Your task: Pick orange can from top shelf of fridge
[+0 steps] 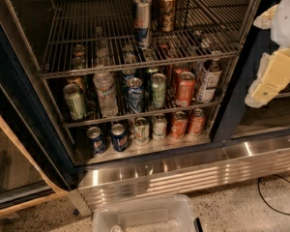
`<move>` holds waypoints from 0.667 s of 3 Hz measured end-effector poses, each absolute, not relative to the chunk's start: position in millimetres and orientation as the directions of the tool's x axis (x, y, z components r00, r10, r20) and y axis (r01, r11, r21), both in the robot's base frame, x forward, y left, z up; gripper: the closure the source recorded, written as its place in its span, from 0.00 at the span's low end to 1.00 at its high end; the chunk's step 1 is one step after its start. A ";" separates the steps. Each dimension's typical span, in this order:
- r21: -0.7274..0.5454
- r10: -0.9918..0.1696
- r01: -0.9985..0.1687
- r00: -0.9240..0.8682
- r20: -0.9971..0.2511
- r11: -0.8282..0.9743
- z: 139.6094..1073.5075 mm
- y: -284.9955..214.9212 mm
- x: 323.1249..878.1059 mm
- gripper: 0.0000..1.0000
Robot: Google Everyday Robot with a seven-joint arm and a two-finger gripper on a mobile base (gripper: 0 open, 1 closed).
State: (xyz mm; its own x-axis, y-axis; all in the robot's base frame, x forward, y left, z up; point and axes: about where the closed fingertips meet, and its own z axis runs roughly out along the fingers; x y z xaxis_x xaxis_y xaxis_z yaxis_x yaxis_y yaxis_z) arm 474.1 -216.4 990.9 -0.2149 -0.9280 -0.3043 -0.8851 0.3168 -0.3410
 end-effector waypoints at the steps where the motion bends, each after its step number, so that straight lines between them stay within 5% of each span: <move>1: -0.358 -0.905 -0.872 -0.192 -0.380 0.335 997.7 -214.4 494.2 0.00; 2: -0.357 -0.903 -0.872 -0.189 -0.386 0.336 998.3 -212.9 495.2 0.00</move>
Offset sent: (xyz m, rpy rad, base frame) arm 0.0180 0.0015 0.0060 0.0646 -0.0415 0.0065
